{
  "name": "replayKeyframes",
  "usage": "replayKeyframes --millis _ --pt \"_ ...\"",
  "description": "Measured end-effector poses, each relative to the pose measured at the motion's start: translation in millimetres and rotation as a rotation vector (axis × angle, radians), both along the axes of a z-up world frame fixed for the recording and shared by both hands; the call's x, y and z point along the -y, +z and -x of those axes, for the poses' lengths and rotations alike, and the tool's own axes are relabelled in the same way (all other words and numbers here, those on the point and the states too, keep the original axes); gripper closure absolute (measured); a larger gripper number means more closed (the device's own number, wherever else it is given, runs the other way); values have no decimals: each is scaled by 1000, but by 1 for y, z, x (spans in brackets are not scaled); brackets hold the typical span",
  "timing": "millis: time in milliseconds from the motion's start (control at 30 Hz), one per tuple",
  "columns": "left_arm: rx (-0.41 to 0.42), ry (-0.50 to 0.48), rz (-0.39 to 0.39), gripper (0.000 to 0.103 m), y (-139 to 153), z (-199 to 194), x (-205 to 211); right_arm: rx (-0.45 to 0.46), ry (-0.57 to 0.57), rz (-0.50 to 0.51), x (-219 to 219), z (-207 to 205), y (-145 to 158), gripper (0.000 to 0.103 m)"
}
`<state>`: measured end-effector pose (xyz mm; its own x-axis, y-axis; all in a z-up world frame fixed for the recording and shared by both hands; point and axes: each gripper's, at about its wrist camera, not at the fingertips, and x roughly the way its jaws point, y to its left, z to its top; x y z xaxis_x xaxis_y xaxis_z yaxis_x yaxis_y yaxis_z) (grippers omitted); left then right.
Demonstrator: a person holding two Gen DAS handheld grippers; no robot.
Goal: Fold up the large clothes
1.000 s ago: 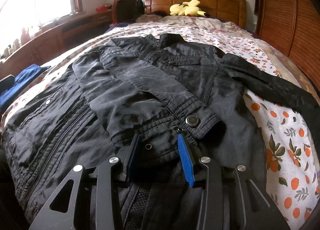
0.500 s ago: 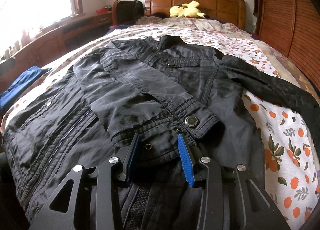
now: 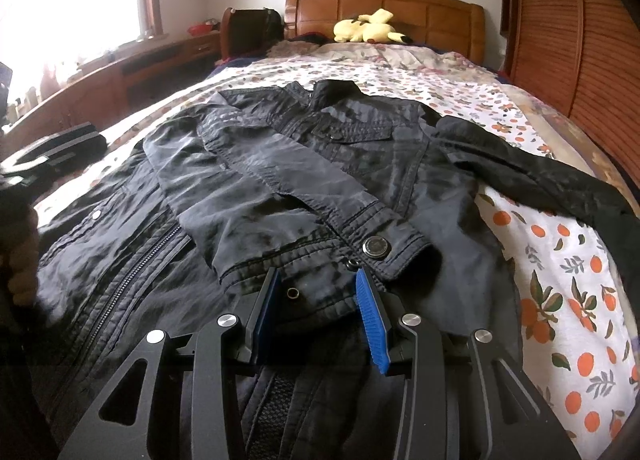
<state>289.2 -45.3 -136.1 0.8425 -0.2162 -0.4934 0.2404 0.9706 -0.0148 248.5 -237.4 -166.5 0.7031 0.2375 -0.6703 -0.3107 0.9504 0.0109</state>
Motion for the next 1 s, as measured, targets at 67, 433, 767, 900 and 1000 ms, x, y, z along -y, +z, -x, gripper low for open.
replayKeyframes --millis 67,433,767,900,1000 --pt "-7 -5 0 2 -8 -4 -1 8 -2 -4 1 1 2 65" --pt "57 -9 -30 2 -25 5 4 116 -75 -12 32 -4 52 58" --pt "101 -1 3 2 -19 14 -2 81 -257 62 104 -82 58 54" --pt "126 -7 10 2 -16 19 -2 38 -320 48 125 -114 46 48" --pt "137 -12 10 2 -15 22 -2 2 -350 25 135 -132 36 48"
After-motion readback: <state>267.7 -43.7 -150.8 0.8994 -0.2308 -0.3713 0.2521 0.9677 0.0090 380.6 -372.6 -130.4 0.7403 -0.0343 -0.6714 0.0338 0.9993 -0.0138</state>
